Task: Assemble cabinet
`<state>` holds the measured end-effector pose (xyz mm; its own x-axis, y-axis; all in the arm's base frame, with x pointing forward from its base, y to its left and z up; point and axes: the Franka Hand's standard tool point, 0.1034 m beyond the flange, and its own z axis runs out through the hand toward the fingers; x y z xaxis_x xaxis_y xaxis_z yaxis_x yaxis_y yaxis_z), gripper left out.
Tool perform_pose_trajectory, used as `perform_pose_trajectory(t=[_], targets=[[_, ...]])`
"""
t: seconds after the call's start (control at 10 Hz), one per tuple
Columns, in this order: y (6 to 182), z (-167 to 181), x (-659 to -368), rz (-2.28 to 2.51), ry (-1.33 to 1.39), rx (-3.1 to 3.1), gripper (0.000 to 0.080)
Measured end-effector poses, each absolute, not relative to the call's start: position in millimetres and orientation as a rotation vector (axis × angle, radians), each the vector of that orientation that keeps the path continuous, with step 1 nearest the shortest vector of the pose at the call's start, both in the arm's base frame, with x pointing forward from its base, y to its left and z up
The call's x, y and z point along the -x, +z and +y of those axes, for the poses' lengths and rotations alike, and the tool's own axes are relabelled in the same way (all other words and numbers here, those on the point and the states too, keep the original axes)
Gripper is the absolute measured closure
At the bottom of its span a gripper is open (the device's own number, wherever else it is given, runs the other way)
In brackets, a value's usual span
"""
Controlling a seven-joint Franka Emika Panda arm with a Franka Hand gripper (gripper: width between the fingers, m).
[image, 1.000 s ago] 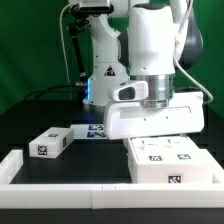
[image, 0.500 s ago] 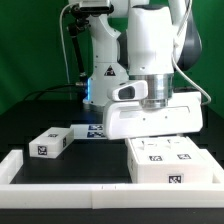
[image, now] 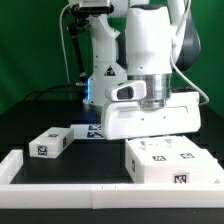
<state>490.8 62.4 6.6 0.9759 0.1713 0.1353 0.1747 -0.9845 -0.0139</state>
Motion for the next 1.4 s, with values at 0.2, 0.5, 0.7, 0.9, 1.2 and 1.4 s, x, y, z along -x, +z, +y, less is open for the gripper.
perform_pose_trajectory(t=[0.2,0.5,0.7,0.9,1.2,1.4], targets=[[6.5,62.4,-490.8,-0.271,-0.209,3.097,0.0593],[16.2,61.1,-490.3,-0.304,-0.171,3.095,0.0593],[40.9,61.0,-492.5,-0.307,-0.132,3.092,0.0593],[62.2,59.1,-497.3,-0.305,-0.125,3.089,0.0593],[87.8,55.1,-506.9,-0.325,-0.155,3.087,0.0594],[100.2,56.2,-513.8,-0.327,-0.157,3.084,0.0595]])
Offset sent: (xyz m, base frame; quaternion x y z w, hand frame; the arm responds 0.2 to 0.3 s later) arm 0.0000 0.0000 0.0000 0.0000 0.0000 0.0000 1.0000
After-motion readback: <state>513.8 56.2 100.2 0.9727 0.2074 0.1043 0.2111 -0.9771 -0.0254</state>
